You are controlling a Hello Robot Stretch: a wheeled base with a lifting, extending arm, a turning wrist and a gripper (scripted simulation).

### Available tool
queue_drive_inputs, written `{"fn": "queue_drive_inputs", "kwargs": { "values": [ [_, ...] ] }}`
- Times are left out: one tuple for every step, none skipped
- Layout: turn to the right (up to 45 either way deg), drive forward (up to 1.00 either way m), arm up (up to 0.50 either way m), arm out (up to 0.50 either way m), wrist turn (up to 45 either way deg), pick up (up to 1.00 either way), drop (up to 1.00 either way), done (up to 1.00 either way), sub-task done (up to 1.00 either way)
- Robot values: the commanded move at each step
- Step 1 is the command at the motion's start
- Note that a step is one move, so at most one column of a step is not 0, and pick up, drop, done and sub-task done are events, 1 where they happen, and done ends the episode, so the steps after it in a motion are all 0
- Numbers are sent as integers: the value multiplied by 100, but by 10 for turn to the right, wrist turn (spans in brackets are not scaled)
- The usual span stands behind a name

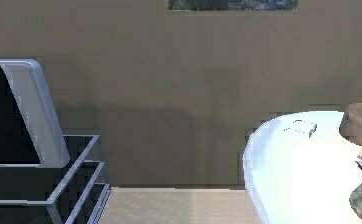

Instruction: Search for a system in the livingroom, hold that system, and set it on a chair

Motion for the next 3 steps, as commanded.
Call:
{"fn": "queue_drive_inputs", "kwargs": {
  "values": [
    [0,0,10,0,0,0,0,0,0],
    [0,0,14,0,0,0,0,0,0],
    [0,0,0,0,-450,0,0,0,0]
  ]
}}
